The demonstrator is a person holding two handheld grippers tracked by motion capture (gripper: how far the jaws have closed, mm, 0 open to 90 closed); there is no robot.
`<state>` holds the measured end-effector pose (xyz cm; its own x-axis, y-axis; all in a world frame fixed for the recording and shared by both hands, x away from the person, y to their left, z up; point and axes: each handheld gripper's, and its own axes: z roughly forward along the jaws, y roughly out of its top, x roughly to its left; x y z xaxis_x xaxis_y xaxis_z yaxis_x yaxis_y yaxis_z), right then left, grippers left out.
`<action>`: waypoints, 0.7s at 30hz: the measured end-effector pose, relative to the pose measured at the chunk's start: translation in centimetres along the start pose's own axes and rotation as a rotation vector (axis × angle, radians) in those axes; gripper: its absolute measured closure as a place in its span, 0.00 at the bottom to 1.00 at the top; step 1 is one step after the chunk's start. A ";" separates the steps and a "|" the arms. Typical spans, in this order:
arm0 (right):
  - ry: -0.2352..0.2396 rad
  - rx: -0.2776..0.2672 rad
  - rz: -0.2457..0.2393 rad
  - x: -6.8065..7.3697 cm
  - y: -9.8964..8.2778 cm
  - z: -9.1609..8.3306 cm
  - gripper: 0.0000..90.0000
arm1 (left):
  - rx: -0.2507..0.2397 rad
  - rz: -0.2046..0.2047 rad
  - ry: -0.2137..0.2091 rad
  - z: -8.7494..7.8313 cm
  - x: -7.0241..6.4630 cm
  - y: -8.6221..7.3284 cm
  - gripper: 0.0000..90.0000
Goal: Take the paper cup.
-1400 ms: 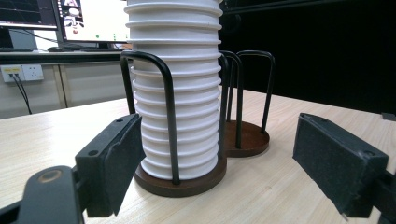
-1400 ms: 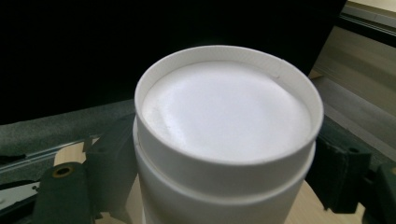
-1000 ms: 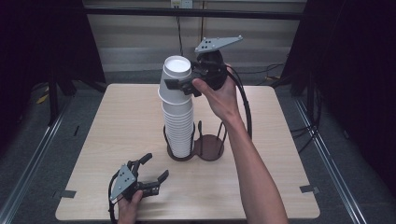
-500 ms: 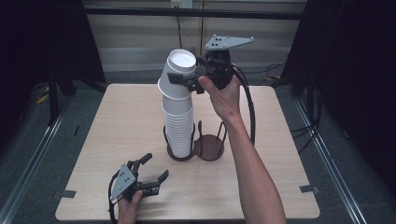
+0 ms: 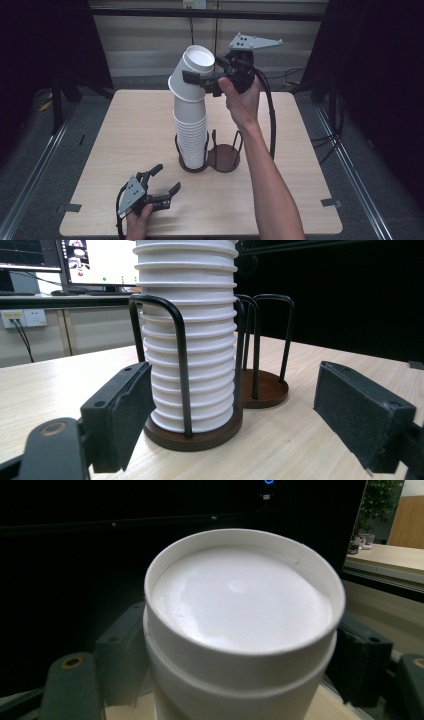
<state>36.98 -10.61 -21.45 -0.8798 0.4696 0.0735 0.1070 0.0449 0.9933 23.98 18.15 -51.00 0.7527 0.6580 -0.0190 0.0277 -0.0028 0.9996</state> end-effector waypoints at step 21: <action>-0.015 -0.068 0.020 -0.2 0.8 -3.5 0.24 | -0.002 0.000 0.003 0.0 0.0 0.0 0.18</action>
<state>35.60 -13.72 -20.41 -0.8706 0.4832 0.0921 0.0921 -0.0239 0.9955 23.99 18.14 -51.00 0.7509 0.6601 -0.0192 0.0268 -0.0014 0.9996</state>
